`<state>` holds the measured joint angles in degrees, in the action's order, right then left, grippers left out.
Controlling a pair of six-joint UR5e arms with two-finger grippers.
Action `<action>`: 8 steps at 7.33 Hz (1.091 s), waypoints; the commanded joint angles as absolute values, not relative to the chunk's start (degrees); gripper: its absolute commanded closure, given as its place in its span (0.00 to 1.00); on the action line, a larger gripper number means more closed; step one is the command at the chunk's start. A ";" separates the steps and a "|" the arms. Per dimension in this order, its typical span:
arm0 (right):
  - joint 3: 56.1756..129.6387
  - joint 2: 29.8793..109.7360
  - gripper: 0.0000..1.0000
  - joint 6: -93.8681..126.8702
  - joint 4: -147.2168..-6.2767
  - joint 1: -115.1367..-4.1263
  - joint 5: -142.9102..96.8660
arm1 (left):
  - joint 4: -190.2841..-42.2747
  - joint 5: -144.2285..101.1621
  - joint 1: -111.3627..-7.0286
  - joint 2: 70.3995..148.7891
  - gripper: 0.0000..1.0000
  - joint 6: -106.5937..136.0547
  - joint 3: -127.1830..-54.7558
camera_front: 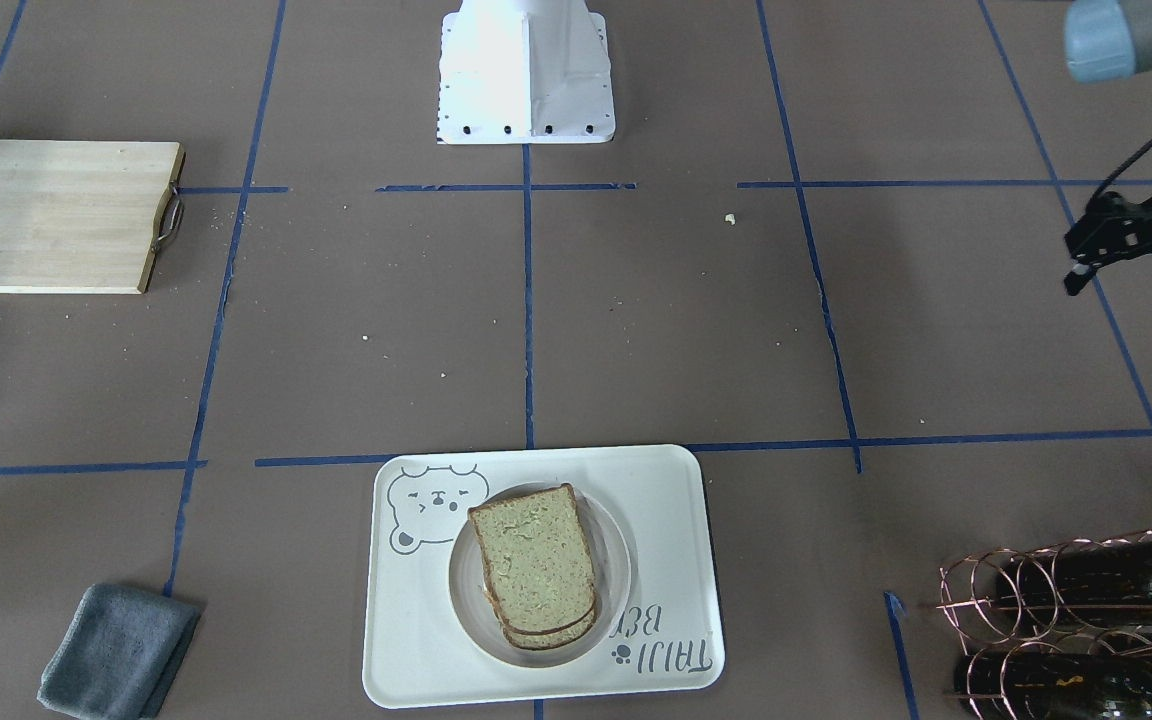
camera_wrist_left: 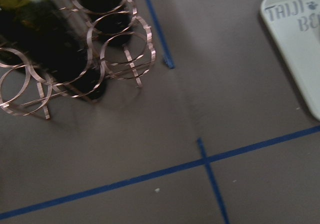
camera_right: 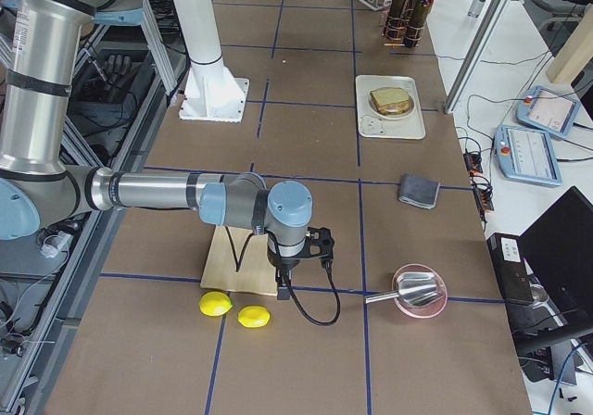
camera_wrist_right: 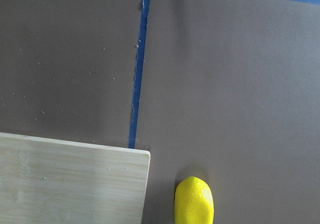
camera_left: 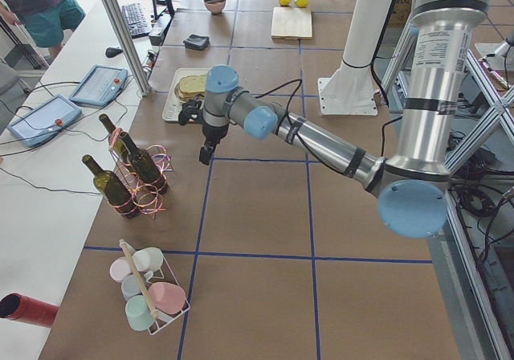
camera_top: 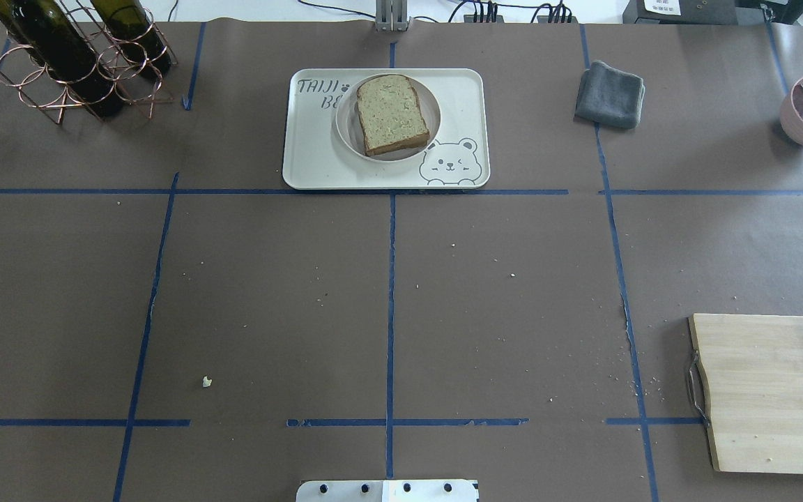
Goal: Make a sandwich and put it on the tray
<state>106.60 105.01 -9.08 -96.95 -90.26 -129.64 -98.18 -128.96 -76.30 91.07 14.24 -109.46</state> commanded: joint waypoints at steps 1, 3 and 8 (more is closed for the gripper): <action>106.61 104.94 0.00 -9.23 -96.94 -90.26 -129.64 | -93.55 -130.43 -84.10 83.26 0.00 2.30 -106.01; 106.61 105.03 0.00 -9.14 -96.94 -90.26 -129.64 | -89.30 -130.78 -87.52 78.60 0.00 0.71 -105.47; 106.96 105.20 0.00 -9.23 -96.94 -91.58 -129.73 | -88.77 -131.22 -89.12 76.73 0.00 0.88 -106.70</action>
